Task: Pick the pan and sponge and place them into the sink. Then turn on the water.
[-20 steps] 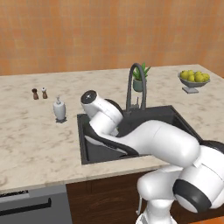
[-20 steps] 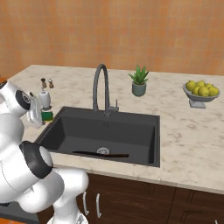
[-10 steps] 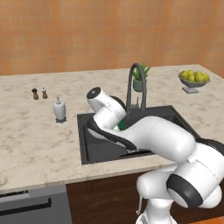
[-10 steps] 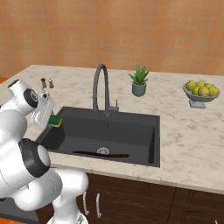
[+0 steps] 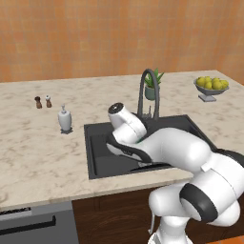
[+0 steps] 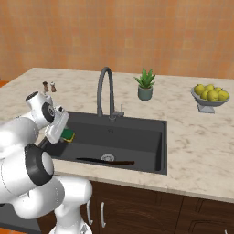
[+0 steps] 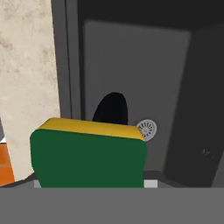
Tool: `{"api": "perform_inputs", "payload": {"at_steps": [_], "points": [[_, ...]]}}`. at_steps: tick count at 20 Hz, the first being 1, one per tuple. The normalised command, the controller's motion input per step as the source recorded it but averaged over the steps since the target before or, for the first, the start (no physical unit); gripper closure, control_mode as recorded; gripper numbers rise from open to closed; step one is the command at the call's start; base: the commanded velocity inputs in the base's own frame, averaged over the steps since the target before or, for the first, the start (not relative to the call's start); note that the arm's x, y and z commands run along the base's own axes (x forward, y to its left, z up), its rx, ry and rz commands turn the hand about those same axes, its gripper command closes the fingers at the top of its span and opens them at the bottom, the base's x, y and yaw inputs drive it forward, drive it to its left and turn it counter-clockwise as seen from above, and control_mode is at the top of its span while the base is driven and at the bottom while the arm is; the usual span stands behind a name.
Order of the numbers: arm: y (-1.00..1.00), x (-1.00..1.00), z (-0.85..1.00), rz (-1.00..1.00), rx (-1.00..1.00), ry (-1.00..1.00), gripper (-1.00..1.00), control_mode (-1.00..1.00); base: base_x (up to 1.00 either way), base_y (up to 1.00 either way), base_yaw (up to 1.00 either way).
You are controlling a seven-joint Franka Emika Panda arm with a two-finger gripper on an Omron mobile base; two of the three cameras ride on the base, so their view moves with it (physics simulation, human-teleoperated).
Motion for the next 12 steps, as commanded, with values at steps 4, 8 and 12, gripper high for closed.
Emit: {"api": "perform_inputs", "payload": {"at_steps": [4, 8, 12], "points": [[-0.26, 0.25, -0.52, 0.00, 0.05, 0.00, 1.00, -1.00, 0.00, 0.00, 0.00], [-0.02, 0.47, -0.37, 0.00, 0.04, 0.00, 1.00, -1.00, 0.00, 0.00, 0.00], [0.00, 0.56, -0.29, 0.00, 0.03, 0.00, 1.00, -1.00, 0.00, 0.00, 0.00]]}}
